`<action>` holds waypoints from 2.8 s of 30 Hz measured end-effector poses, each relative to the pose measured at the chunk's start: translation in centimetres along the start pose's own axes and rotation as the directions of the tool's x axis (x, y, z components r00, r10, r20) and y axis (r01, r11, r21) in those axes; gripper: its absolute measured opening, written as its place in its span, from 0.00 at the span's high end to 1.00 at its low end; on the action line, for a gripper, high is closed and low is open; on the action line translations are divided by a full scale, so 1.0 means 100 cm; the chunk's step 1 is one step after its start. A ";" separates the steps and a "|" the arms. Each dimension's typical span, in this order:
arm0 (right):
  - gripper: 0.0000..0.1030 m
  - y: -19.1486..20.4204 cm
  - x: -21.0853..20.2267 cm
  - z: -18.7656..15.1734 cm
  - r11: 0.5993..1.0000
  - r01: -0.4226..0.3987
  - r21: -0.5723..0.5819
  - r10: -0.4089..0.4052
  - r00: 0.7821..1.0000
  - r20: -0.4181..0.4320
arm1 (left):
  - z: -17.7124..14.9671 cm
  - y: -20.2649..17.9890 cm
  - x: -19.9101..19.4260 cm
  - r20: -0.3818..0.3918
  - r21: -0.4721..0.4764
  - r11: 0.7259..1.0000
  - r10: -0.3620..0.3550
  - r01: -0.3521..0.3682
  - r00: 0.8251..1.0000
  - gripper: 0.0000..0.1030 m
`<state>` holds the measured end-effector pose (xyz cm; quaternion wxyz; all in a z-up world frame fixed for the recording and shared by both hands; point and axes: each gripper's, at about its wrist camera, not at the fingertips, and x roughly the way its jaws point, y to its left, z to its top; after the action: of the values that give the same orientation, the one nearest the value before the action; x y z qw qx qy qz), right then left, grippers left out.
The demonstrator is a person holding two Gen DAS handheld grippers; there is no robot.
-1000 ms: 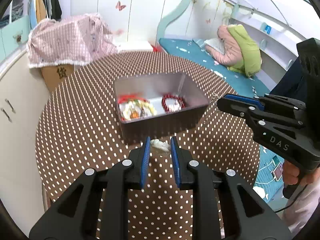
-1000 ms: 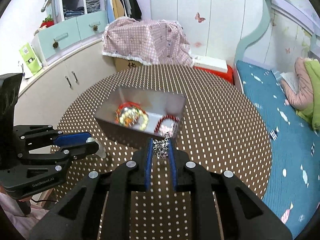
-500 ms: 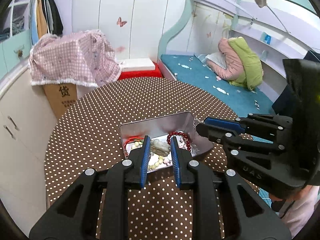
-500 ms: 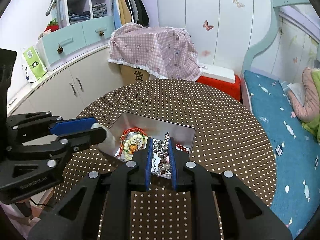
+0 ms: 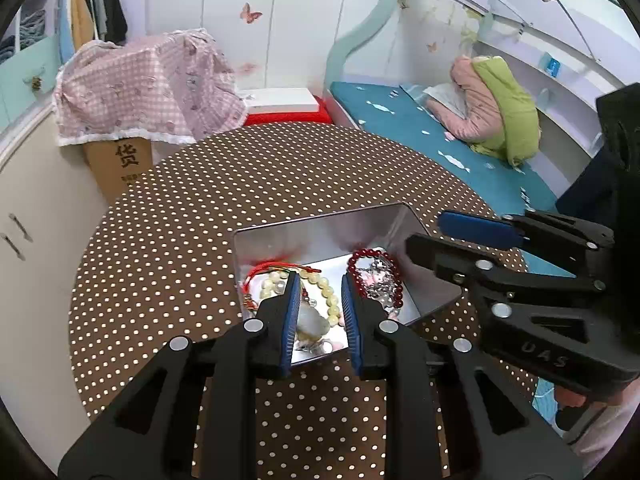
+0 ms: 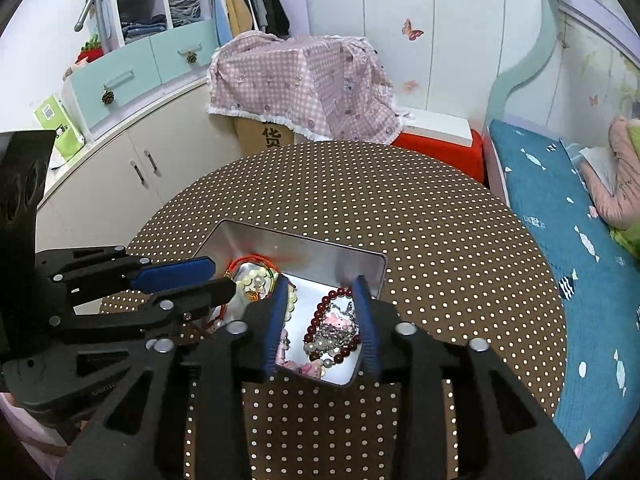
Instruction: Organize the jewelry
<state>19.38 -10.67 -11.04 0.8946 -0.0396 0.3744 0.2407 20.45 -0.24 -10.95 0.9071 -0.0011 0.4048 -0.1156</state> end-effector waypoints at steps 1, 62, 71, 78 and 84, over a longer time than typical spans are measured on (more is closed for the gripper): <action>0.65 -0.001 -0.002 0.000 1.000 0.003 0.005 -0.003 1.000 0.004 | -0.001 0.000 -0.003 0.003 -0.001 1.000 0.010 -0.010 1.000 0.77; 0.07 0.063 -0.173 -0.045 0.960 0.261 0.105 -0.281 0.888 0.365 | -0.044 -0.039 -0.194 0.360 -0.041 0.980 0.195 -0.193 0.912 0.27; 0.07 0.067 -0.171 -0.044 0.959 0.265 0.099 -0.282 0.887 0.366 | -0.047 -0.038 -0.196 0.359 -0.047 0.979 0.203 -0.200 0.911 0.27; 0.07 0.066 -0.171 -0.044 0.958 0.266 0.108 -0.287 0.886 0.364 | -0.046 -0.037 -0.195 0.349 -0.045 0.978 0.208 -0.205 0.914 0.27; 0.07 0.067 -0.171 -0.044 0.957 0.268 0.111 -0.291 0.885 0.363 | -0.046 -0.037 -0.195 0.349 -0.049 0.978 0.209 -0.205 0.914 0.27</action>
<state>3.07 -12.72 -1.67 0.9756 -0.0203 0.1936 0.1015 3.72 0.71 0.65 0.9719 0.0160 0.2344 -0.0147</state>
